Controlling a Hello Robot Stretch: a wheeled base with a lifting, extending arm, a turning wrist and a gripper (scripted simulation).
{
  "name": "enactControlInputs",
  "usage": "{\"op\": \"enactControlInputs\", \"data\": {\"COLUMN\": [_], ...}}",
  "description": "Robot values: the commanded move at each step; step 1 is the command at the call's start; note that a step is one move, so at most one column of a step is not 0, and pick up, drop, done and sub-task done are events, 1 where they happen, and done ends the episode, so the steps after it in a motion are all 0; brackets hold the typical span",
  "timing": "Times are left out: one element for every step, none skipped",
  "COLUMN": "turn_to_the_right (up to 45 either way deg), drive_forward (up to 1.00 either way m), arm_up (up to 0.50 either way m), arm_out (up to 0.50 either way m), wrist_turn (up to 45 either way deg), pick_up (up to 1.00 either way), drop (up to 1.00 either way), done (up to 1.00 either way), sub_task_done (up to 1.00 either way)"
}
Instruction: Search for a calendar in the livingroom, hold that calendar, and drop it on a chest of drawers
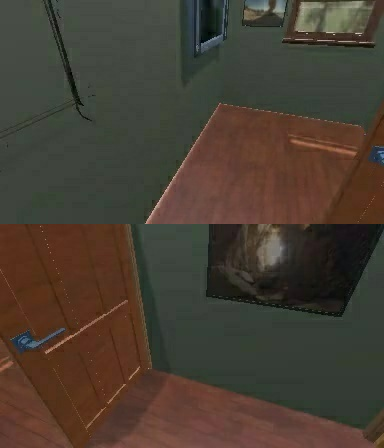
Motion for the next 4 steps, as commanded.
{"op": "enactControlInputs", "data": {"turn_to_the_right": [9.0,0.0,21.0,0.0], "drive_forward": [0.0,0.4,0.0,0.85], "arm_up": [0.0,0.0,0.0,0.0], "arm_out": [0.0,0.0,0.0,0.0], "wrist_turn": [0.0,0.0,0.0,0.0], "pick_up": [0.0,0.0,0.0,0.0], "drop": [0.0,0.0,0.0,0.0], "done": [0.0,0.0,0.0,0.0], "sub_task_done": [0.0,0.0,0.0,0.0]}}
